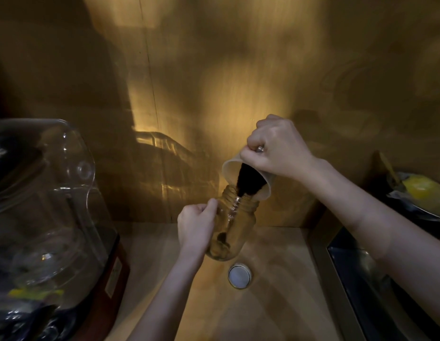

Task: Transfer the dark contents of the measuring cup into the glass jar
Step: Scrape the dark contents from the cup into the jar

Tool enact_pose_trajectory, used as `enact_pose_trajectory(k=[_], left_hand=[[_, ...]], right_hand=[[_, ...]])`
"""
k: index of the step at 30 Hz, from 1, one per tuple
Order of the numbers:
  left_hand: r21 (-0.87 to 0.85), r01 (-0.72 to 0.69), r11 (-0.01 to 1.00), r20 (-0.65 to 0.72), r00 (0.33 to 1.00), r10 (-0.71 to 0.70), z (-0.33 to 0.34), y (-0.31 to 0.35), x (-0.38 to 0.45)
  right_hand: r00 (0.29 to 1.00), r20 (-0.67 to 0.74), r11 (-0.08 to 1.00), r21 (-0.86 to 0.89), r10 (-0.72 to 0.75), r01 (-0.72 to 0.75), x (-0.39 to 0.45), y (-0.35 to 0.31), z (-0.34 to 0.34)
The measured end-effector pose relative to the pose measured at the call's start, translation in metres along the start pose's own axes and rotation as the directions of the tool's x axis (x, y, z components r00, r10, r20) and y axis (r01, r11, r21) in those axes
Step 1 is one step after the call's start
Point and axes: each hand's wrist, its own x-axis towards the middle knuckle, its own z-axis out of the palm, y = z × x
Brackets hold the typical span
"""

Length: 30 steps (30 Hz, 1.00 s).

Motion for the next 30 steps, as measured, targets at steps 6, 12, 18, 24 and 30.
enact_pose_trajectory(k=[6, 12, 18, 24, 30], left_hand=[[-0.023, 0.006, 1.0, -0.001, 1.0, -0.006, 0.0034, 0.002, 0.0011], [-0.051, 0.018, 0.999, 0.021, 1.0, -0.017, 0.0046, 0.0042, 0.0007], [-0.073, 0.03, 0.997, 0.037, 0.999, -0.027, 0.0064, 0.0055, -0.0006], [-0.094, 0.054, 0.994, 0.048, 0.998, -0.05, 0.0073, 0.0063, -0.0017], [-0.093, 0.055, 0.994, 0.045, 0.998, -0.051, 0.0068, 0.0054, -0.0032]], right_hand=[[1.0, -0.016, 1.0, 0.018, -0.015, 0.016, 0.0017, 0.0025, -0.0015], [0.999, -0.02, 0.999, -0.006, -0.044, 0.044, 0.0019, 0.0043, -0.0033], [0.998, -0.021, 0.998, -0.019, -0.061, 0.06, 0.0008, 0.0056, -0.0059], [0.996, -0.018, 0.996, -0.026, -0.085, 0.084, 0.0002, 0.005, -0.0072], [0.995, -0.039, 0.995, -0.023, -0.096, 0.096, 0.0025, 0.0044, -0.0096]])
